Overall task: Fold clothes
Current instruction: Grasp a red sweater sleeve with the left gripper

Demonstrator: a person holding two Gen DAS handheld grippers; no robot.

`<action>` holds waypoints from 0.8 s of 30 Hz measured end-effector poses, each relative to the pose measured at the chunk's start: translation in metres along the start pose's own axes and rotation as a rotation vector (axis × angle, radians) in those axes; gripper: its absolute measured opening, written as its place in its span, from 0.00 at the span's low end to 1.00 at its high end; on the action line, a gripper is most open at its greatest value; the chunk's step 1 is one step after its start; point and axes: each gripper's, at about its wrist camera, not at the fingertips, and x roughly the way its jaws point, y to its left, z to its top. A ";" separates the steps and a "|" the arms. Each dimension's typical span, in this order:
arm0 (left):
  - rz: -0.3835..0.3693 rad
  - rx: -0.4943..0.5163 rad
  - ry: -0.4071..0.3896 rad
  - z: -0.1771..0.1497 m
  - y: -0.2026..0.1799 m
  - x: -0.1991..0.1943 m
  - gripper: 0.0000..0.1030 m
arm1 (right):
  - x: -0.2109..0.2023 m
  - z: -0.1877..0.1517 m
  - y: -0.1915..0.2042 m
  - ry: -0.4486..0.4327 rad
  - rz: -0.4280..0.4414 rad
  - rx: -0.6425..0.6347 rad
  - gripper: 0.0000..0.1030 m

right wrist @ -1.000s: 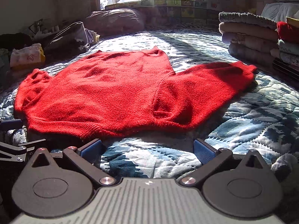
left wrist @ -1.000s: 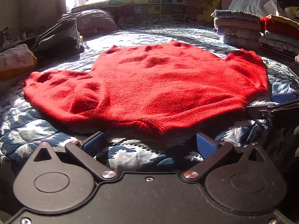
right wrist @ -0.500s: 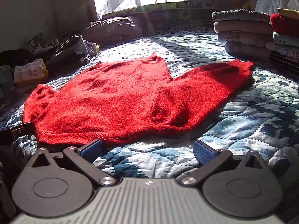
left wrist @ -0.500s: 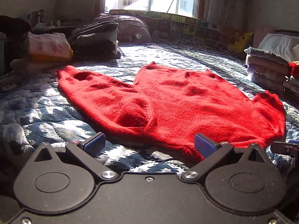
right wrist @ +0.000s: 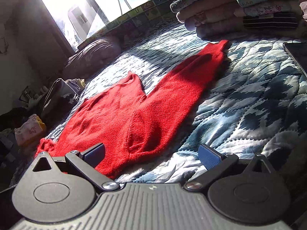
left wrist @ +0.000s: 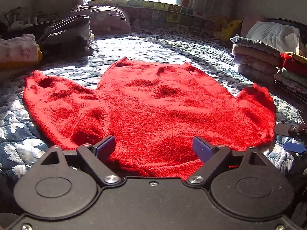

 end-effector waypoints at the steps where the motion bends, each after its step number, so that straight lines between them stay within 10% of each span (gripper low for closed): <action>1: -0.021 0.027 0.007 0.006 -0.008 0.004 0.83 | 0.000 0.001 -0.002 0.002 0.006 0.008 0.99; 13: -0.251 0.352 0.081 0.113 -0.143 0.070 0.75 | 0.004 0.000 0.005 0.010 -0.007 -0.154 0.82; 24: -0.408 0.723 0.158 0.129 -0.294 0.115 0.66 | 0.008 -0.008 0.003 -0.018 -0.014 -0.180 0.80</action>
